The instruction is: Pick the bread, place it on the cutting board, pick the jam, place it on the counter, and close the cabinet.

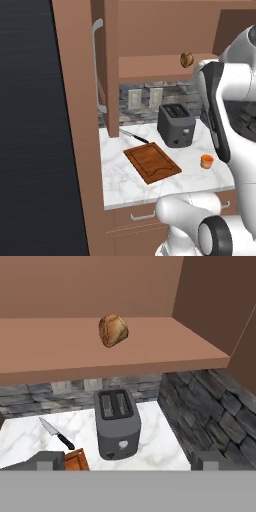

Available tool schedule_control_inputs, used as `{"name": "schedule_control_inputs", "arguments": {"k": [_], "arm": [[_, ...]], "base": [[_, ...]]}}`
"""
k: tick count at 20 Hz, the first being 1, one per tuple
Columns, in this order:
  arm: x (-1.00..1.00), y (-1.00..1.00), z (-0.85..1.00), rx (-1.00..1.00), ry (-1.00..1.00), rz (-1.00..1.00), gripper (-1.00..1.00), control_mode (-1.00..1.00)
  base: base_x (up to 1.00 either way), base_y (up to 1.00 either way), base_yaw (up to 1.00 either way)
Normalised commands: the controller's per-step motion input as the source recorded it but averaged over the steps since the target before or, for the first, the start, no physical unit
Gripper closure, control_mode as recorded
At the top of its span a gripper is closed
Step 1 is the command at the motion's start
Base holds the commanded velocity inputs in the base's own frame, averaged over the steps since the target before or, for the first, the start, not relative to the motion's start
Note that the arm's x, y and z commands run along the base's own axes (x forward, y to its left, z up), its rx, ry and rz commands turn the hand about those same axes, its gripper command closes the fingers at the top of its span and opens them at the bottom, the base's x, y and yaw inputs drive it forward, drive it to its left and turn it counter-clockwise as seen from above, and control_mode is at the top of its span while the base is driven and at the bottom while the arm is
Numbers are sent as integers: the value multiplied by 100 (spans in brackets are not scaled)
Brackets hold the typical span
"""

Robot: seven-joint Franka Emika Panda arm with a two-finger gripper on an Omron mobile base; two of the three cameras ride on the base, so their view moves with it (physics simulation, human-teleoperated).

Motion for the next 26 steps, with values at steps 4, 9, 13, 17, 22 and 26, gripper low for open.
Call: {"name": "schedule_control_inputs", "arguments": {"k": [4,9,13,17,22,26], "arm": [[25,17,22,0,0,0,-100,-100],[27,4,16,0,0,0,-100,-100],[29,2,6,0,0,0,-100,-100],[31,0,0,0,0,2,-100,-100],[32,0,0,0,-2,2,-100,-100],[31,0,0,0,-2,1,-100,-100]], "base": [[0,0,0],[0,0,0],[0,0,0],[0,0,0],[0,0,0],[0,0,0]]}}
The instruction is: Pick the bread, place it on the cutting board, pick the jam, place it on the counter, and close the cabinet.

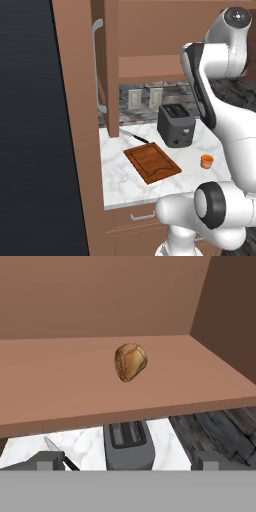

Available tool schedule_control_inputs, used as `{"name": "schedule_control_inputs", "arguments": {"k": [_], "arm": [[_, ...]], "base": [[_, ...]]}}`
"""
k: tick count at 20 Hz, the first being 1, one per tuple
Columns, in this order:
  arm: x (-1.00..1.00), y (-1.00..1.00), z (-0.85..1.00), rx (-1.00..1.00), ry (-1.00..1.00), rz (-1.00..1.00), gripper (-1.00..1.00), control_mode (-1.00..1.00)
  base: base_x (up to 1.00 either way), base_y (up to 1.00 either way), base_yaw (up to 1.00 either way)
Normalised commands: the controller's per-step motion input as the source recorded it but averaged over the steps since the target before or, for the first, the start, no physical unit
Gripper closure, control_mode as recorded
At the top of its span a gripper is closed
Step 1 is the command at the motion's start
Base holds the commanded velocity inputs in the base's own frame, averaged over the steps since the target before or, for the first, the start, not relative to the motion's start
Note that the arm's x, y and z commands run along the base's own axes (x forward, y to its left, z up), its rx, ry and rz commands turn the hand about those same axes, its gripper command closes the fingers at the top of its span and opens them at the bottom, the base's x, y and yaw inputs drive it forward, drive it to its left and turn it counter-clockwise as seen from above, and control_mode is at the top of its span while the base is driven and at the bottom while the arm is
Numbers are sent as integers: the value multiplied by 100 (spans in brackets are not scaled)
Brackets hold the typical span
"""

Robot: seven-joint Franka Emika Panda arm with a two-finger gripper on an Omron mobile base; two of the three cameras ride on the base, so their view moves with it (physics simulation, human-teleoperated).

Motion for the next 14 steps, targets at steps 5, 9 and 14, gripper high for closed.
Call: {"name": "schedule_control_inputs", "arguments": {"k": [5,9,14], "arm": [[25,0,0,0,-2,1,-100,-100],[17,0,0,0,-2,0,-100,-100],[13,0,0,0,-2,0,-100,-100]], "base": [[0,0,0],[0,0,0],[0,0,0]]}}
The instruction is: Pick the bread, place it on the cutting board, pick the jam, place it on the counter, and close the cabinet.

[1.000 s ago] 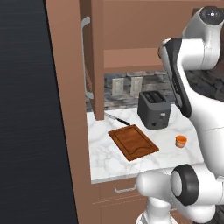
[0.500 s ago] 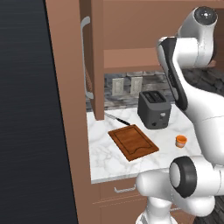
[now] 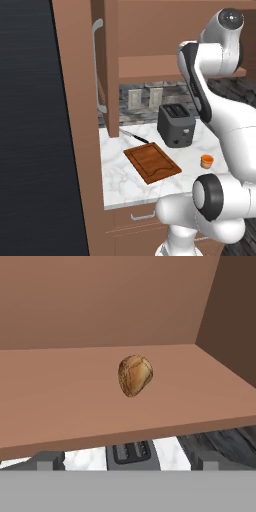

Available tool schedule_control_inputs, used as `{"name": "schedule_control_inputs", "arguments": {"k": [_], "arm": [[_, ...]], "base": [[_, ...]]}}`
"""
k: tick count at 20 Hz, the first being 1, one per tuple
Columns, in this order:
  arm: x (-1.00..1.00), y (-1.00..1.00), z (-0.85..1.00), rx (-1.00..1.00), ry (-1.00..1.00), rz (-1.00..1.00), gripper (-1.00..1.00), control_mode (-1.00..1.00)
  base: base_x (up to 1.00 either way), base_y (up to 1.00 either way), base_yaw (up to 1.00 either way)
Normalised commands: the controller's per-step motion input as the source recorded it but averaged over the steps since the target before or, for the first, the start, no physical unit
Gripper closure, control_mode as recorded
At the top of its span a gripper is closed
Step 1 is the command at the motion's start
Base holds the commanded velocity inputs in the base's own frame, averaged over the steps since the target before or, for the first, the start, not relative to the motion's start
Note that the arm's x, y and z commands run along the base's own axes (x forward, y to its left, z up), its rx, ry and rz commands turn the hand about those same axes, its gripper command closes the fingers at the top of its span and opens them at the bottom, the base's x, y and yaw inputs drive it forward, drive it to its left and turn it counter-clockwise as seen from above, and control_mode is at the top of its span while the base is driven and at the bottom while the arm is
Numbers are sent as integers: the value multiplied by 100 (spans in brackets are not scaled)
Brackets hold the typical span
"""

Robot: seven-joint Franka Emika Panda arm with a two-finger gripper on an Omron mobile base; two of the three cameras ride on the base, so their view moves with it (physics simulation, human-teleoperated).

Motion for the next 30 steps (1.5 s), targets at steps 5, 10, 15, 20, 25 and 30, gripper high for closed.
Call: {"name": "schedule_control_inputs", "arguments": {"k": [5,10,15,20,25,30], "arm": [[14,-1,0,0,-1,0,-100,-100],[13,-7,-5,0,-2,2,-100,-100],[22,-5,-6,0,-4,2,-100,-100],[17,-2,-16,0,-4,2,-100,-100],[15,-8,-10,0,-3,1,-100,-100],[14,-21,0,0,-3,0,-100,-100]], "base": [[0,0,0],[0,0,0],[0,0,0],[0,0,0],[0,0,0],[0,0,0]]}}
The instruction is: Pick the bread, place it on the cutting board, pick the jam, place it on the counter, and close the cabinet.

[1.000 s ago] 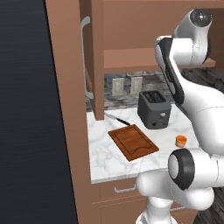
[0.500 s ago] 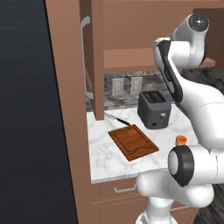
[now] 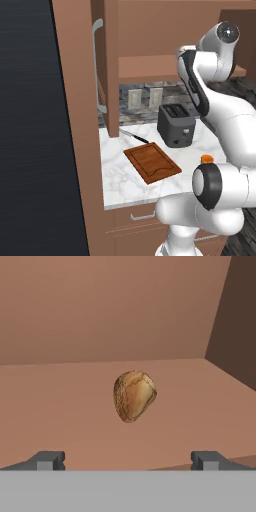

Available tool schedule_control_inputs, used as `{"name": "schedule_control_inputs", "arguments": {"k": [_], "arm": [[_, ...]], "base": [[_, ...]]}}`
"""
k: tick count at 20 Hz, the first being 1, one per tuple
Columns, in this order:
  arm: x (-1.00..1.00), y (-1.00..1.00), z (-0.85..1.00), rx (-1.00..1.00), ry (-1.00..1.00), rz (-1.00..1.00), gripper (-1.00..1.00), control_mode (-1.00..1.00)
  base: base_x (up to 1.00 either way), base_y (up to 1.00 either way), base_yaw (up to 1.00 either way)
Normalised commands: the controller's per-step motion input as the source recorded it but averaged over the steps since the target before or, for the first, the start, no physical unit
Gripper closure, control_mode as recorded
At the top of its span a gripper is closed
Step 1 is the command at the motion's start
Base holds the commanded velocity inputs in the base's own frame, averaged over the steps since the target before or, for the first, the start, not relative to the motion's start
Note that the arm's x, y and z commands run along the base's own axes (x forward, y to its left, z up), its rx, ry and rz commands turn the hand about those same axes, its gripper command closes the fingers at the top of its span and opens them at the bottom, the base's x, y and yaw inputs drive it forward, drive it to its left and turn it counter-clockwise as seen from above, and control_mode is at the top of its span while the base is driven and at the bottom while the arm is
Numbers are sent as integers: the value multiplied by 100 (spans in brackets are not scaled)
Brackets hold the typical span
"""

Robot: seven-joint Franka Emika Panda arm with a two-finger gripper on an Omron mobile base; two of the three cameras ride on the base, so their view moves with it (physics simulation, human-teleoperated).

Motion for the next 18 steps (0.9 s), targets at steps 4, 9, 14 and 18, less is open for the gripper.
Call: {"name": "schedule_control_inputs", "arguments": {"k": [4,9,14,18], "arm": [[10,-11,-1,0,-1,0,-100,-100],[13,0,-3,0,0,0,-100,-100],[19,0,0,0,0,0,-100,-100],[23,0,-1,0,0,0,-100,-100]], "base": [[0,0,0],[0,0,0],[0,0,0],[0,0,0]]}}
